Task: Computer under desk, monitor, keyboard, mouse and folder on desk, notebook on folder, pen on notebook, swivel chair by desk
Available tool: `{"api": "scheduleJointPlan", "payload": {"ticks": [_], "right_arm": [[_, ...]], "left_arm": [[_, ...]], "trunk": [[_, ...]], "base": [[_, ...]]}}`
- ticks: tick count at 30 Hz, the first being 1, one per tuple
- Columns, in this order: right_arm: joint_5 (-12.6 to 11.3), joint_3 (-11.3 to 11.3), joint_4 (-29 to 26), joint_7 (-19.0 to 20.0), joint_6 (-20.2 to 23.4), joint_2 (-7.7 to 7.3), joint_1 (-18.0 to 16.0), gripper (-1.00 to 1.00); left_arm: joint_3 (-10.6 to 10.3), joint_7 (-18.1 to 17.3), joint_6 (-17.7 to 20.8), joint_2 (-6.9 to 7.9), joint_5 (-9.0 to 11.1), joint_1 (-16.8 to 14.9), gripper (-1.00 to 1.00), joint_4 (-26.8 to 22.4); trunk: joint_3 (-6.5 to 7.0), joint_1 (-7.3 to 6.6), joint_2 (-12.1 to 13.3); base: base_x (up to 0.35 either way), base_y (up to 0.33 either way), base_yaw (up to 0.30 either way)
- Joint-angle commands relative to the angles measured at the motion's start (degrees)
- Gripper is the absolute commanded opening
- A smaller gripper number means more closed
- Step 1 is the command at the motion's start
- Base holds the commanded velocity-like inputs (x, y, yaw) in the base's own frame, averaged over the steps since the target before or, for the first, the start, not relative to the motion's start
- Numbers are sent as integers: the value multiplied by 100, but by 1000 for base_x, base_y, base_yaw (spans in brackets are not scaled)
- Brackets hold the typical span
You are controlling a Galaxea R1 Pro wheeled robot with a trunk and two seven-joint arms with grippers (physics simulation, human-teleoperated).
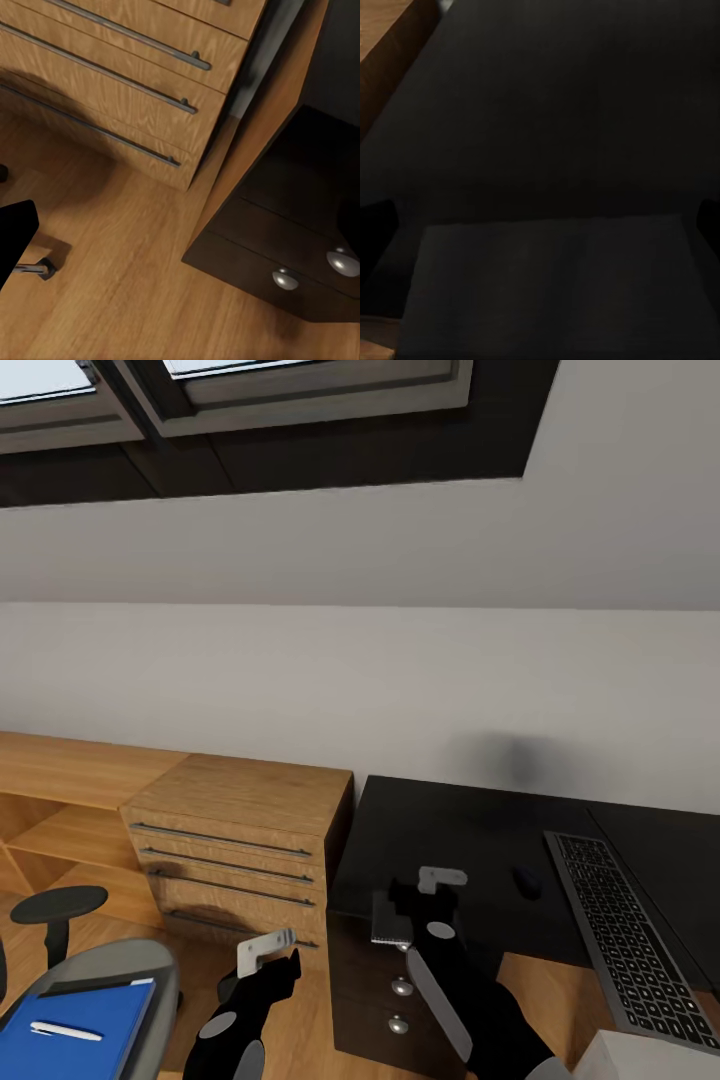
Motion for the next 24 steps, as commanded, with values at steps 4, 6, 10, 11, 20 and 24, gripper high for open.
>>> {"api": "scheduleJointPlan", "payload": {"ticks": [4,6,10,11,20,24], "right_arm": [[-33,82,-33,-59,-141,16,16,100],[-34,87,-35,-60,-212,19,17,100],[-40,93,-32,-64,-338,23,19,100],[-41,89,-32,-65,-368,10,19,100],[-34,88,-32,-65,-377,7,19,100],[-32,85,-27,-65,-433,-3,19,100]], "left_arm": [[-12,54,9,1,56,-4,100,23],[-14,54,8,1,54,-4,100,38],[-17,59,3,1,49,-3,100,59],[-18,71,-6,0,42,-4,100,90],[-23,78,-10,0,39,-4,100,110],[-42,77,-10,-5,38,-4,100,155]], "trunk": [[-7,0,-4],[-7,0,-4],[-7,0,-4],[-7,0,-4],[-7,0,-4],[-7,0,-4]], "base": [[0,0,0],[0,0,0],[0,0,0],[-177,157,0],[-236,198,0],[-287,166,0]]}}
